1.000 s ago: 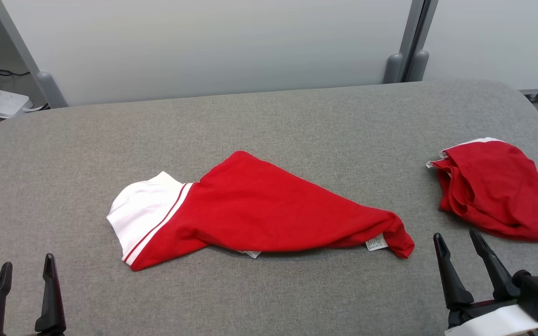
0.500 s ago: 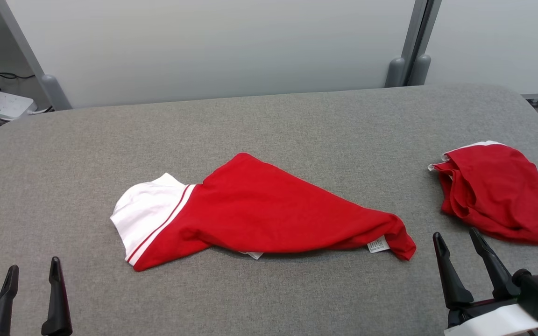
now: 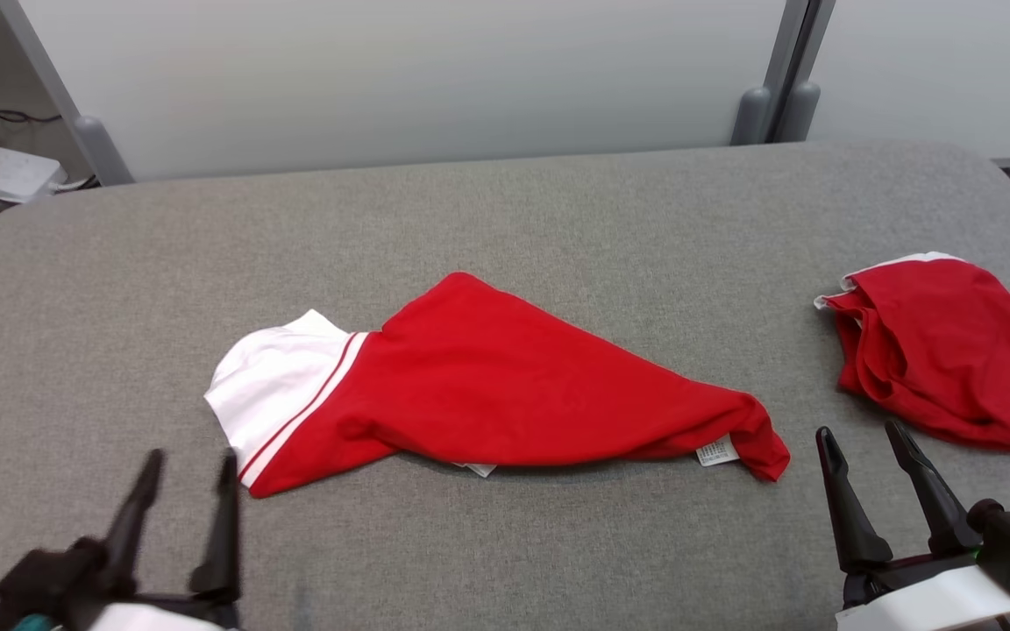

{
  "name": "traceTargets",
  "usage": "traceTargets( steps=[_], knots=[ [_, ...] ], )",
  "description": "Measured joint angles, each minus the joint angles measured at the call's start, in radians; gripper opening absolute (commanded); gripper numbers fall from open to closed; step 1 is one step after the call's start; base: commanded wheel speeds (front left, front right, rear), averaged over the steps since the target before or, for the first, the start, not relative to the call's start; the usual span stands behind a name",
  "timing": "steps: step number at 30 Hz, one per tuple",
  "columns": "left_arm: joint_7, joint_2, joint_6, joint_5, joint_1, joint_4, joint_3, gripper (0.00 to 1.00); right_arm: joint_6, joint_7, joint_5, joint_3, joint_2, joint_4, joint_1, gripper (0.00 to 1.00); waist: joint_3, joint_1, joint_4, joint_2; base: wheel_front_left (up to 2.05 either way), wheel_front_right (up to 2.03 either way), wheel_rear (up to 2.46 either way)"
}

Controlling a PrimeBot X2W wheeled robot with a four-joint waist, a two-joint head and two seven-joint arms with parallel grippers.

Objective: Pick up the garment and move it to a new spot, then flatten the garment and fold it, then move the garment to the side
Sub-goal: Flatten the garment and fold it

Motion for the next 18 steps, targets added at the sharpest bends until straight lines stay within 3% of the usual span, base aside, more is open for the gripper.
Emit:
traceTargets(
  steps=[5,9,18],
  knots=[
    [0.059,-0.072,-0.072,0.0,-0.113,0.089,-0.142,1.0,0.0,0.0,0.0,0.009,-0.003,-0.014,-0.017,1.0,0.039,0.0,-0.01,0.0,0.0,0.0,0.0],
    [0.095,-0.148,-0.159,-0.014,-0.205,0.238,-0.232,1.0,0.0,0.0,0.0,0.013,-0.009,-0.018,-0.041,1.0,0.079,0.0,-0.023,0.0,0.0,0.0,0.0],
    [0.113,-0.276,-0.291,-0.045,-0.423,0.608,-0.308,1.0,0.0,-0.002,0.002,0.024,-0.01,-0.018,-0.097,1.0,0.169,0.0,-0.076,0.0,0.0,0.0,0.0]
  ],
)
